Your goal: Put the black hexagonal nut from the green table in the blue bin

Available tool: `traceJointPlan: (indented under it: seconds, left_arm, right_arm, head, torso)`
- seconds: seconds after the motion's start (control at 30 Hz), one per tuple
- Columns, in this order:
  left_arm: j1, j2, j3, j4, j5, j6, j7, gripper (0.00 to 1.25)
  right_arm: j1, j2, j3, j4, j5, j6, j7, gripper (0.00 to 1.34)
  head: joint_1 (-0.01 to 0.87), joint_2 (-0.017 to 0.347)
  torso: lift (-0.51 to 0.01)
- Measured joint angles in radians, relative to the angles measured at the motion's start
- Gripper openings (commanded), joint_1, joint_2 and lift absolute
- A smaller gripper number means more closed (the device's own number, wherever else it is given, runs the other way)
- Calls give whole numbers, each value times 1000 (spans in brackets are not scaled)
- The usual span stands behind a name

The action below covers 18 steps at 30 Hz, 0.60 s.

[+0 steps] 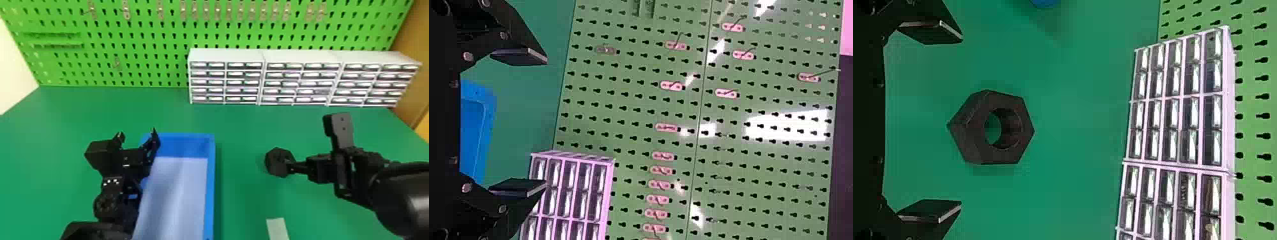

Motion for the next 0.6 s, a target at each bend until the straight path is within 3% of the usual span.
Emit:
traceJointPlan:
  seconds: [0.6]
  left_arm:
    - [-2,0,-2,3,0,0,0,867]
  right_arm:
    - [-53,-2,31,76,20,14,0,1209]
  head:
    - [657,57]
  torso:
    - [-95]
